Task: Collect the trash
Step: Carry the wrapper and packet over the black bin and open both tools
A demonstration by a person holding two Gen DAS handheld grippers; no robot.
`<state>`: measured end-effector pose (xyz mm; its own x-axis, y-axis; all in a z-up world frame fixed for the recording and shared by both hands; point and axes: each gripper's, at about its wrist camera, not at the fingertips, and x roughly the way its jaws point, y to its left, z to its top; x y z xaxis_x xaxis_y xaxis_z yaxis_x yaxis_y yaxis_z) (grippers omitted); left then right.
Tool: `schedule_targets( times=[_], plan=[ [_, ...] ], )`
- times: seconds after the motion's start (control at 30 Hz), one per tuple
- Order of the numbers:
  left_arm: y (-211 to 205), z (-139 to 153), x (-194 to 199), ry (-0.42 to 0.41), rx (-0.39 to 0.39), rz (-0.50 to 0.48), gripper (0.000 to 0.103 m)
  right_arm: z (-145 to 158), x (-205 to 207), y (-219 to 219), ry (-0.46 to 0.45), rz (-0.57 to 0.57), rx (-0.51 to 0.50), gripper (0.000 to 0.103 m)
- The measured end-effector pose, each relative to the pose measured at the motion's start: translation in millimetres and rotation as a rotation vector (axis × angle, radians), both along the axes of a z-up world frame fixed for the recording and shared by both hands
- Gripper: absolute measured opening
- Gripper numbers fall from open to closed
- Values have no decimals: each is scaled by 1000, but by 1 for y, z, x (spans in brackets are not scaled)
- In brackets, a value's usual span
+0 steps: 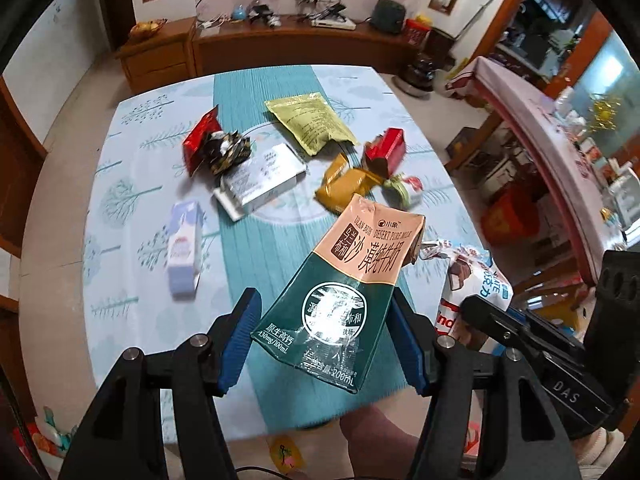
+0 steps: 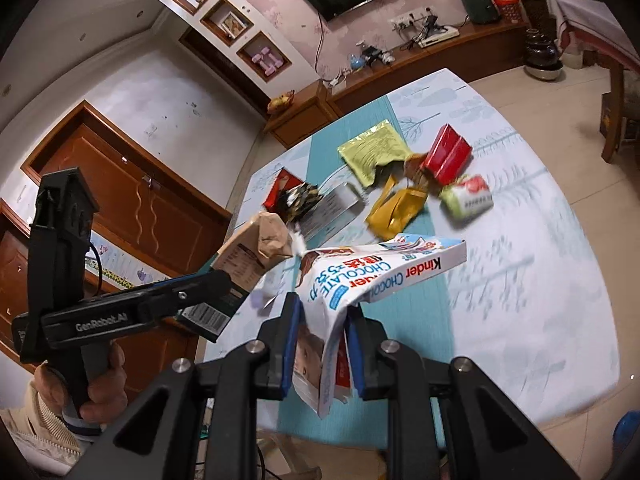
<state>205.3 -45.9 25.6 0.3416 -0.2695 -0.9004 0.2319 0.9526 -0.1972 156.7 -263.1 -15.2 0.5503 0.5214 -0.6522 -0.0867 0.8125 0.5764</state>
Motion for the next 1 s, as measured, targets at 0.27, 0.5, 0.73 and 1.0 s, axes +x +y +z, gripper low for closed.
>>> schedule_targets(
  times=[0.27, 0.5, 0.73, 1.0],
  plan=[
    [58, 9, -92, -26, -49, -37, 62, 11, -96, 42, -21, -82, -27, 22],
    [81, -7, -153, 31, -58, -89, 62, 8, -165, 75, 16, -78, -75, 22],
    [82, -24, -185, 85, -67, -95, 62, 6, -204, 85, 45, -29, -123, 22],
    [61, -67, -212, 151, 2, -73, 62, -31, -224, 91, 104, 44, -172, 22]
  ],
)
